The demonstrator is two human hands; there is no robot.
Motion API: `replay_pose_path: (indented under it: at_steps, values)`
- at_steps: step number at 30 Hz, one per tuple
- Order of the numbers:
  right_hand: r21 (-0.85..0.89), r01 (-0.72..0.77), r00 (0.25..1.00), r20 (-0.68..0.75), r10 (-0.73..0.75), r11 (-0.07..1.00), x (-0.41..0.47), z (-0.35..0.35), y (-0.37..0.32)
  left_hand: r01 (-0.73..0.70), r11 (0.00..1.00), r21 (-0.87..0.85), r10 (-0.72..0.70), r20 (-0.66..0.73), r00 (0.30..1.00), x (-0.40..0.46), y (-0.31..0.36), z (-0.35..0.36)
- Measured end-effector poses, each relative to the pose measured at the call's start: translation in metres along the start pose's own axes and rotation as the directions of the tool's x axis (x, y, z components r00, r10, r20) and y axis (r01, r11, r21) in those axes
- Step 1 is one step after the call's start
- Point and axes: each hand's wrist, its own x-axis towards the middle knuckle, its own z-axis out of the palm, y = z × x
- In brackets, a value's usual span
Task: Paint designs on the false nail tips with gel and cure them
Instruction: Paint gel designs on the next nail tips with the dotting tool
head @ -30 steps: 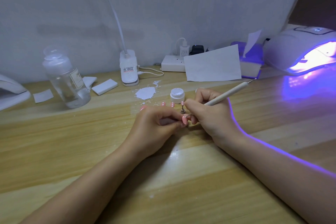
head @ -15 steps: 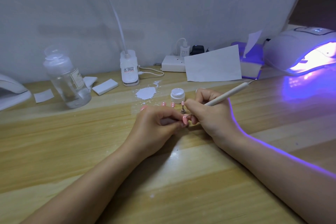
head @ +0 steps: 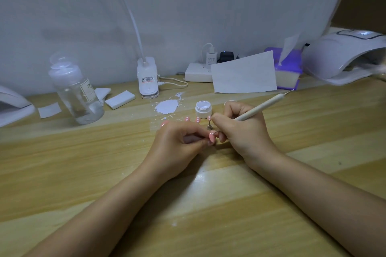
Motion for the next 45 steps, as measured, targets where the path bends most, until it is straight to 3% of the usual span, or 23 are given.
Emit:
replay_pose_path:
  at_steps: [45]
  values:
    - [0.019, -0.008, 1.000, -0.009, 0.008, 1.000, 0.0002, 0.0009, 0.0004, -0.002, 1.000, 0.023, 0.003, -0.013, 1.000, 0.0009, 0.0009, -0.0001]
